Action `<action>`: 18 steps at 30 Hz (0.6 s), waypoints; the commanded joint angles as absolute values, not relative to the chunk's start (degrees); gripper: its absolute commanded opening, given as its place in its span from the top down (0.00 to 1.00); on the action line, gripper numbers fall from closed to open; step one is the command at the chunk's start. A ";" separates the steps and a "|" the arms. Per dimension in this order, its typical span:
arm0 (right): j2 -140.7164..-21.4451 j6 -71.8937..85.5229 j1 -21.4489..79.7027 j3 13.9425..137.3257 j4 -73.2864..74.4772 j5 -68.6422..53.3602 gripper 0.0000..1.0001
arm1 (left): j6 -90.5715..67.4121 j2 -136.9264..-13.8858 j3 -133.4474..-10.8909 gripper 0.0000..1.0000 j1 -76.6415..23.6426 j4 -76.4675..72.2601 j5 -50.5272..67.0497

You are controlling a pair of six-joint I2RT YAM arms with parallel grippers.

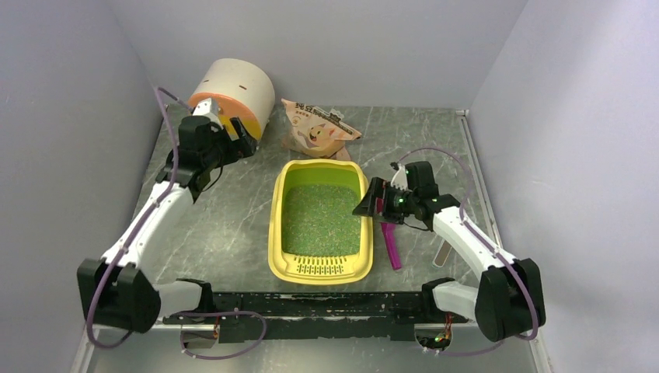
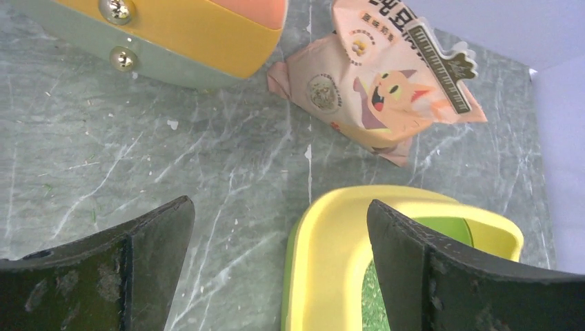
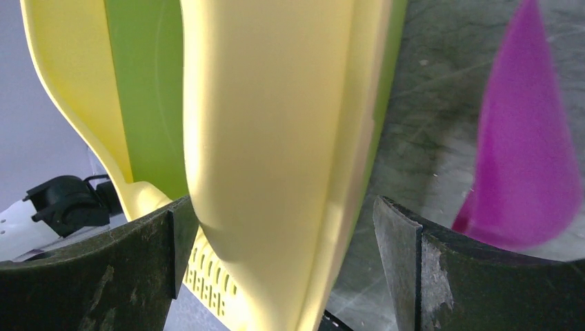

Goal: Fill the litter box with clean litter
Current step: Move the distractor to the center of the board, then move the litter box to the center of the board.

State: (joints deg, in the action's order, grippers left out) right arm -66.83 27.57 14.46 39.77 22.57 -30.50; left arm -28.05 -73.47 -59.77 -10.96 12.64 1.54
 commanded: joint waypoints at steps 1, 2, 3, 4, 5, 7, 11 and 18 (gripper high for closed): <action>-68.73 29.52 18.46 40.40 16.42 -31.20 0.00 | -24.48 -66.13 -57.38 0.01 -10.63 17.92 3.48; -69.32 29.84 19.85 40.77 15.86 -30.78 0.00 | -23.89 -64.89 -57.46 0.01 -10.63 19.38 2.76; -69.97 30.24 21.45 41.34 15.59 -29.85 0.00 | -23.28 -63.40 -57.62 0.01 -10.63 21.22 2.19; -70.50 30.83 23.00 41.92 15.56 -29.01 0.00 | -22.96 -62.45 -57.83 0.01 -10.63 22.49 1.71; -70.97 31.41 25.02 42.34 15.18 -27.98 0.00 | -22.52 -61.62 -58.02 0.01 -10.63 23.60 1.52; -71.79 33.52 27.27 42.59 13.93 -26.75 0.00 | -21.82 -60.30 -58.54 0.01 -10.63 25.29 1.90; -74.18 35.68 31.95 43.50 10.60 -25.32 0.00 | -20.57 -58.27 -59.98 0.01 -10.63 28.80 0.69; -81.74 39.93 39.74 48.73 6.74 -20.98 0.00 | -19.22 -55.12 -63.18 0.01 -10.63 34.53 -3.39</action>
